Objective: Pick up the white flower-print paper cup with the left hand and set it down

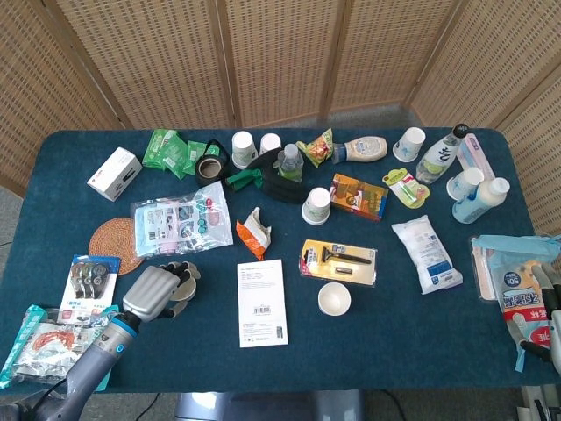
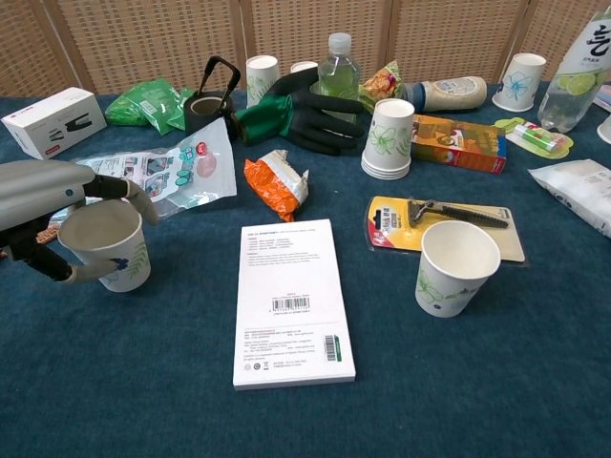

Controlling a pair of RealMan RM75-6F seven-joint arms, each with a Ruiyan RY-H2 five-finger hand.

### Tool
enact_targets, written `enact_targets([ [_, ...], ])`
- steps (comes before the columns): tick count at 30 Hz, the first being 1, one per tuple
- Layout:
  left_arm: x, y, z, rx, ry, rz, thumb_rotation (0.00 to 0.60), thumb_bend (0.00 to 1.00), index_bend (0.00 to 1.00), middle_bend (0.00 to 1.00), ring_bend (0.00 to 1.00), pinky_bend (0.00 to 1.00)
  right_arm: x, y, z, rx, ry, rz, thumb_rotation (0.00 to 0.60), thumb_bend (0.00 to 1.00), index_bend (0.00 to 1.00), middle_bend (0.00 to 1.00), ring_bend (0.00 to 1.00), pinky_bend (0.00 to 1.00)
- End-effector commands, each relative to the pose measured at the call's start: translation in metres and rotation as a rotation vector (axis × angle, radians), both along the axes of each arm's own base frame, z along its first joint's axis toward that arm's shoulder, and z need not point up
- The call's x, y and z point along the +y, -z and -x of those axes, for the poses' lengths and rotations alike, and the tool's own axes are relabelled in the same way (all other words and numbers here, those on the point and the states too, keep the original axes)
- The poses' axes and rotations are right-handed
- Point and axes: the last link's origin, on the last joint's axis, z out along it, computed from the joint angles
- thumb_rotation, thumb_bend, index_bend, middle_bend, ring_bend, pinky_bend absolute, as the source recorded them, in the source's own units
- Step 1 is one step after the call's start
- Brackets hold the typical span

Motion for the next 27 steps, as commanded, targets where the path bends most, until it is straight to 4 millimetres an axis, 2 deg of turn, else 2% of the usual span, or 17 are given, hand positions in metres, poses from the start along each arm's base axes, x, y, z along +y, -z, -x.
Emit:
enact_targets([
  [1,0.006,-0.013,-0.001,0.057,0.049,-0.026,0.6,0.41,0.31,0.29,0.33,0.56,0.0,0.0,0.001,-0.001,0.001,0.0,0.51,0.33,0.0,0.0,0.0,0.0],
  [7,0.018,-0.04,0.001,0.281,0.191,-0.098,0.6,0.42,0.3,0.28,0.3,0.55,-0.001,0.0,0.002,-0.006,0.0,-0.001,0.507,0.33,0.0,0.0,0.0,0.0],
  [12,0.025,-0.046,0.008,0.471,0.265,-0.101,0.6,0.42,0.31,0.26,0.28,0.54,0.0,0.001,0.004,-0.01,0.003,-0.001,0.508,0.33,0.0,0.0,0.0,0.0],
  [20,0.028,-0.029,0.001,0.706,0.415,-0.064,0.6,0.42,0.31,0.26,0.26,0.5,0.001,0.0,0.005,-0.016,0.001,0.004,0.51,0.33,0.0,0.0,0.0,0.0],
  [27,0.025,-0.001,-0.011,0.79,0.443,-0.003,0.6,0.42,0.32,0.22,0.24,0.47,0.002,0.0,0.007,-0.022,0.001,0.007,0.512,0.33,0.0,0.0,0.0,0.0],
])
